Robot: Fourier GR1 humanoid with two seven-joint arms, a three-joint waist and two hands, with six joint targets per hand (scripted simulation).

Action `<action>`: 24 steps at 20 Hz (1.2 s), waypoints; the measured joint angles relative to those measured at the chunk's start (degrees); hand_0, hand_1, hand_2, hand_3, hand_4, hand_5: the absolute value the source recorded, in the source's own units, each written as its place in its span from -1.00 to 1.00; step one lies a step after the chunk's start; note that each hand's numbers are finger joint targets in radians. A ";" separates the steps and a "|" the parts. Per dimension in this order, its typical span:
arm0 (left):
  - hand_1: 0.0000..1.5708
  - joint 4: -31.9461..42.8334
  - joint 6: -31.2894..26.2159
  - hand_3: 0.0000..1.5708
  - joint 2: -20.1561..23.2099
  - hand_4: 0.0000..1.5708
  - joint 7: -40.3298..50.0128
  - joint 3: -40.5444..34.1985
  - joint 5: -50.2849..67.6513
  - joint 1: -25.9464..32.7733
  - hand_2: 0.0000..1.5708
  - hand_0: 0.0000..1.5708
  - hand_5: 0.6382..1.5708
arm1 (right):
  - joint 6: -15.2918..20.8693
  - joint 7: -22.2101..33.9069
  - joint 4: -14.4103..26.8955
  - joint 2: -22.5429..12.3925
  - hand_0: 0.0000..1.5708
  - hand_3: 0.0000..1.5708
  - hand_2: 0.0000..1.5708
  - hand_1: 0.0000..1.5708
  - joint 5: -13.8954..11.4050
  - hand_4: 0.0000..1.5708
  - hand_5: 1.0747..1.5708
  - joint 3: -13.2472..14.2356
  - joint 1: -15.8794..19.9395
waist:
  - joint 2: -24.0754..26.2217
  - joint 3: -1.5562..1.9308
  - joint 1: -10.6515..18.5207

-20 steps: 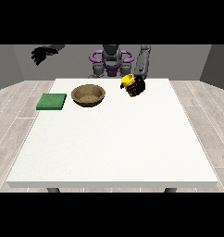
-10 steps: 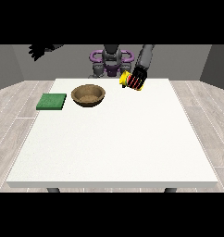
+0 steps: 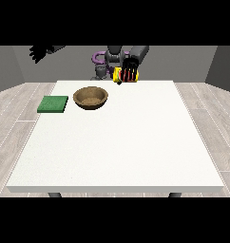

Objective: Pick the cup and pour the ball into the bowl, then pick the bowl and place it on the pad

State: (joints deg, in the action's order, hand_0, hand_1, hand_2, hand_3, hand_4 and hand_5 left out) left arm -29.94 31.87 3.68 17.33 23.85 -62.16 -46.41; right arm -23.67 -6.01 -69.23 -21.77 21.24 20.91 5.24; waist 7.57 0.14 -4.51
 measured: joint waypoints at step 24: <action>0.08 -19.33 -17.91 0.67 -1.21 0.56 16.27 12.05 -7.58 -0.55 1.00 0.08 0.99 | 0.24 -2.31 6.71 -0.62 -1.00 -1.00 -1.00 -1.00 -1.46 -0.11 1.00 0.43 5.66 | -3.61 -0.18 1.56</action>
State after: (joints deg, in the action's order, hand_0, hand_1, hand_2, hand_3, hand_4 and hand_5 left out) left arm -49.27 13.96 2.47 33.59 35.90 -69.74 -46.97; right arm -23.42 -8.32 -62.52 -22.40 19.78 21.34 10.90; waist 3.96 -0.04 -2.95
